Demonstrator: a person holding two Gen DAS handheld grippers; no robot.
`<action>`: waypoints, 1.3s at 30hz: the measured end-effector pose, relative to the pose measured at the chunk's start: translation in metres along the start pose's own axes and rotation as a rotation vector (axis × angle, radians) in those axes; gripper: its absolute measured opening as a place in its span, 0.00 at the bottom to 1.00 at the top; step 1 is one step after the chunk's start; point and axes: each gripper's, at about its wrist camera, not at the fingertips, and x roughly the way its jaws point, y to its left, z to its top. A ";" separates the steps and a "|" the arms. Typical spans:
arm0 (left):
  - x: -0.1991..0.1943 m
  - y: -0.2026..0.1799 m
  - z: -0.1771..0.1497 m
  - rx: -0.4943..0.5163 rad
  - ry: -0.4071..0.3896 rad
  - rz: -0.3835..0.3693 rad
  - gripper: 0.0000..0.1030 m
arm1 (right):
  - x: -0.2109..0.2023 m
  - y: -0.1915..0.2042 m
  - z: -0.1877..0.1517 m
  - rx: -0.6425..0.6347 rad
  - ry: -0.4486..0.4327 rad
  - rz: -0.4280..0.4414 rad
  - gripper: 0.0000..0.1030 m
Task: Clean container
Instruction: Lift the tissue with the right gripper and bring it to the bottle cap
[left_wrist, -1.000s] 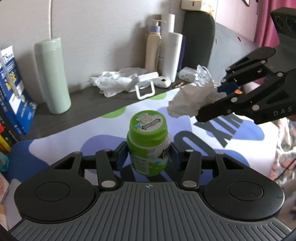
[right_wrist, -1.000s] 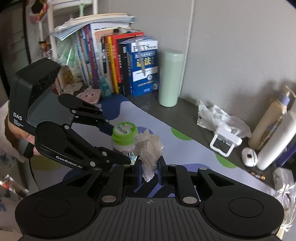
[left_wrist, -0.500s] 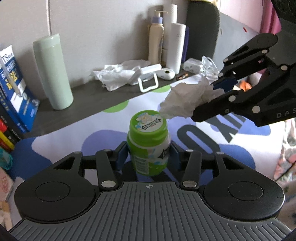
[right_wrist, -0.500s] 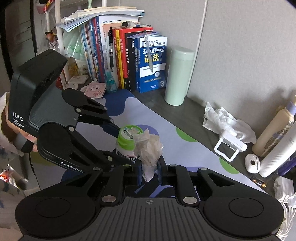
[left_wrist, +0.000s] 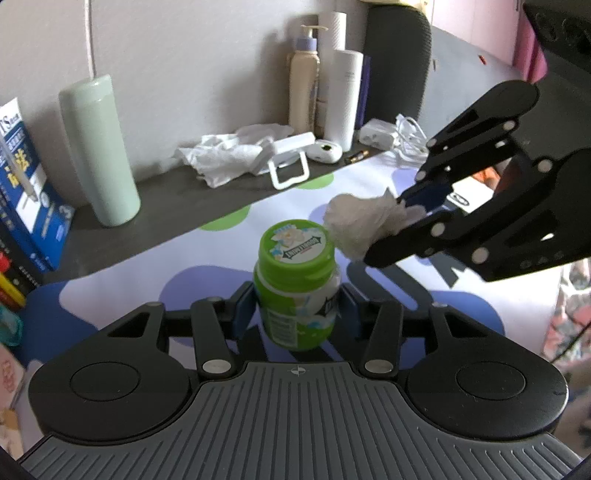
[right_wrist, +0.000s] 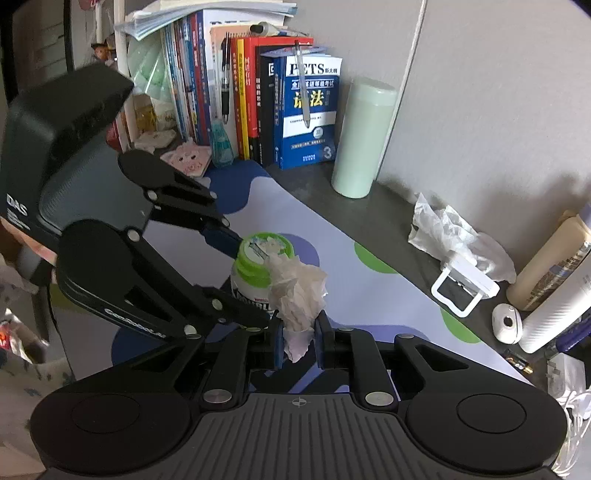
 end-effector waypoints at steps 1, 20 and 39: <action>0.000 -0.001 0.000 0.002 0.000 0.000 0.46 | 0.001 0.001 -0.001 -0.006 0.003 -0.002 0.15; -0.003 -0.007 0.000 0.015 -0.001 -0.001 0.46 | 0.009 0.013 -0.011 -0.077 0.030 -0.035 0.15; -0.005 -0.013 0.000 0.033 -0.011 -0.013 0.46 | -0.017 0.017 0.003 -0.132 -0.048 -0.059 0.15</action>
